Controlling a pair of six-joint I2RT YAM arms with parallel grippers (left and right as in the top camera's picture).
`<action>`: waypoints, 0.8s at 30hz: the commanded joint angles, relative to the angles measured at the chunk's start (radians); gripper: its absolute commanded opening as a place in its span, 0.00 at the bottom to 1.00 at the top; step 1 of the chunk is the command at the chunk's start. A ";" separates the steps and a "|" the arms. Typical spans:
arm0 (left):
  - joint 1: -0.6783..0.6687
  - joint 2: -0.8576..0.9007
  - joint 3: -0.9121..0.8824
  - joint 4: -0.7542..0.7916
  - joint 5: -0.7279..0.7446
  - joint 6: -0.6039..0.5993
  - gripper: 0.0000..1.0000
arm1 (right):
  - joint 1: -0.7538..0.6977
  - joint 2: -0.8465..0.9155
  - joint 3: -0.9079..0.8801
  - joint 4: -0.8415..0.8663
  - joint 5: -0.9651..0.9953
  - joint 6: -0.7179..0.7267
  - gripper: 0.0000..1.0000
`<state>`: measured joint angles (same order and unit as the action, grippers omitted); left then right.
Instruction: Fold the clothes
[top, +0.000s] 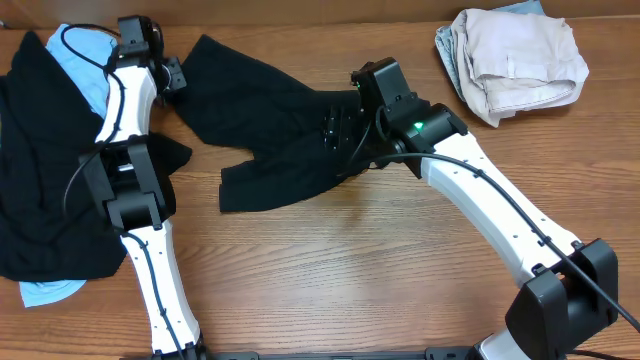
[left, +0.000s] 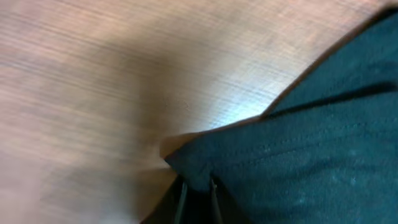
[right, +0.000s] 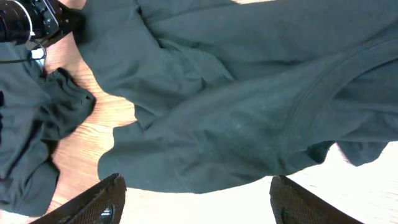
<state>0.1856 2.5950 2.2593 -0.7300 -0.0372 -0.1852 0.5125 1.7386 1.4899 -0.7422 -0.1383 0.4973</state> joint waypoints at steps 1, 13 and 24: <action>0.012 -0.043 0.071 -0.073 -0.078 0.009 0.06 | 0.031 0.009 0.015 0.000 -0.021 0.000 0.78; 0.005 -0.207 0.298 -0.398 -0.071 0.009 0.04 | 0.122 0.087 0.015 -0.103 -0.019 0.078 0.78; 0.003 -0.350 0.312 -0.460 0.049 0.008 0.04 | 0.108 0.219 0.006 -0.099 -0.024 0.262 0.78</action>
<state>0.1894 2.2658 2.5549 -1.1889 -0.0383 -0.1814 0.6106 1.9083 1.4899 -0.8528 -0.1577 0.6872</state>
